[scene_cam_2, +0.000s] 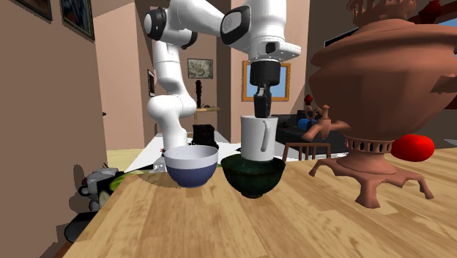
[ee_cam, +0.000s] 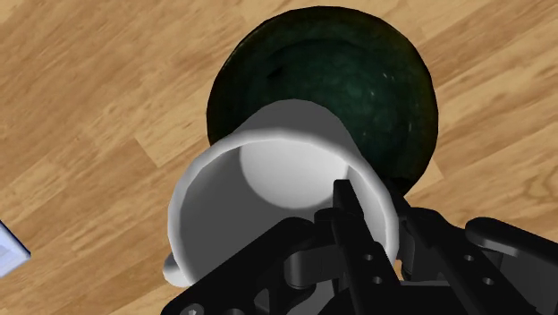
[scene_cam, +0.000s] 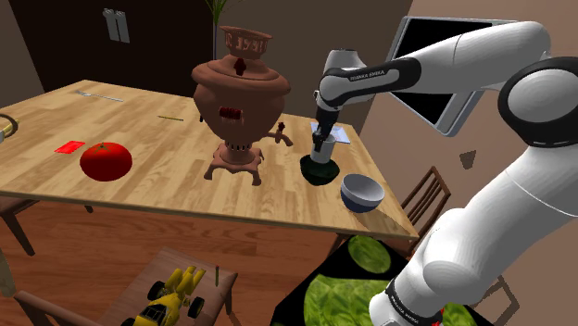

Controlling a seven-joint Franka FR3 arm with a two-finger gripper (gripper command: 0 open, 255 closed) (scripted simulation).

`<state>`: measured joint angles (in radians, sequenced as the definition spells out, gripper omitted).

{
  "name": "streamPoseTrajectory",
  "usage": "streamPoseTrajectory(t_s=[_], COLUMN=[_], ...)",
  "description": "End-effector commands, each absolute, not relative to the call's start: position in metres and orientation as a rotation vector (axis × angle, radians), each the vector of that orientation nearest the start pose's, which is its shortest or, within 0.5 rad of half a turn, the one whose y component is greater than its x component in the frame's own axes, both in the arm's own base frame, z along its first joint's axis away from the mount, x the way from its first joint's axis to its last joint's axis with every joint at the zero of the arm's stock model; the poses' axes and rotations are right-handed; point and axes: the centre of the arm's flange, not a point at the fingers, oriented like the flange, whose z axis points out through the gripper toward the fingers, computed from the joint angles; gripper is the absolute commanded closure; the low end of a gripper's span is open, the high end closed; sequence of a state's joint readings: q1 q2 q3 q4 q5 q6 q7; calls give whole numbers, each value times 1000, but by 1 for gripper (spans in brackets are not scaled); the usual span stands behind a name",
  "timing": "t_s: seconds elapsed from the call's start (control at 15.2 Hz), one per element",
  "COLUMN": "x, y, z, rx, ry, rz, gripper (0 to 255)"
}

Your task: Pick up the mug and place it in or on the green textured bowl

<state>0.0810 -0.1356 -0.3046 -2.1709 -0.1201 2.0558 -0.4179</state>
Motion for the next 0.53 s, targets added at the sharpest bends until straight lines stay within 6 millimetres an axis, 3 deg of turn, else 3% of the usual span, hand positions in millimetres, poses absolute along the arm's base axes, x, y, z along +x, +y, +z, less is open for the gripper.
streamPoseTrajectory(t_s=[0.0,0.33,0.4,0.46], x=[496,496,496,496], y=[-123,-123,-123,-123], z=[448,448,448,448], rx=[-3184,-3184,-3184,-3184], ry=[-403,-403,-403,-403], rz=[9,9,9,9], gripper=[255,255,0,0])
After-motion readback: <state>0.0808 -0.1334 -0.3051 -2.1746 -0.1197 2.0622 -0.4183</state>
